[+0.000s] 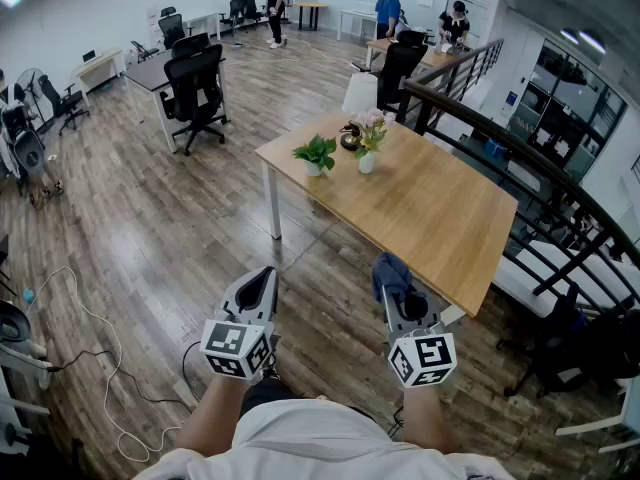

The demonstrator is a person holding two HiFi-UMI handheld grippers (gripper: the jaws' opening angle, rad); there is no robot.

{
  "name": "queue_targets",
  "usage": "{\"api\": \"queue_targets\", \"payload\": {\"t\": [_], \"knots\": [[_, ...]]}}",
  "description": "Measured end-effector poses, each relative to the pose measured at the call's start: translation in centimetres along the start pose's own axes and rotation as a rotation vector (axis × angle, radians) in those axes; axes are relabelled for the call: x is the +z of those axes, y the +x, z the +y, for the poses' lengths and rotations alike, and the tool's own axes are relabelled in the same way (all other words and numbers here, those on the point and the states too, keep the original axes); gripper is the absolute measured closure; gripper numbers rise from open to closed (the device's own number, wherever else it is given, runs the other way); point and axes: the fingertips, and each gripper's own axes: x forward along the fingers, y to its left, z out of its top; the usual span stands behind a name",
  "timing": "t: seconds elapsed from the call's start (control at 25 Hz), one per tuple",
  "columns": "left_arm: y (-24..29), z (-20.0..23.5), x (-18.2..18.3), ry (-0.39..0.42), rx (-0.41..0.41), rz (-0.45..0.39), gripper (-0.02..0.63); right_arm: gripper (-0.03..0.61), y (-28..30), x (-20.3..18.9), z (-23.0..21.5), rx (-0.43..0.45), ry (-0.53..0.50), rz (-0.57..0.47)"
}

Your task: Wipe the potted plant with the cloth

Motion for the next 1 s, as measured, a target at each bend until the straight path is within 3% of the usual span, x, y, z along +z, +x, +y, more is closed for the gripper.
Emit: {"api": "queue_targets", "payload": {"t": [0.8, 1.0], "knots": [[-0.6, 3.6, -0.3, -0.002, 0.021, 0.023, 0.597, 0.425, 3.7, -1.0, 2.4, 0.029, -0.008, 0.036], [0.8, 4.9, -1.4, -0.019, 0.008, 0.045, 0.597, 0.423, 5.3, -1.0, 2.6, 0.047, 0.009, 0.005]]}}
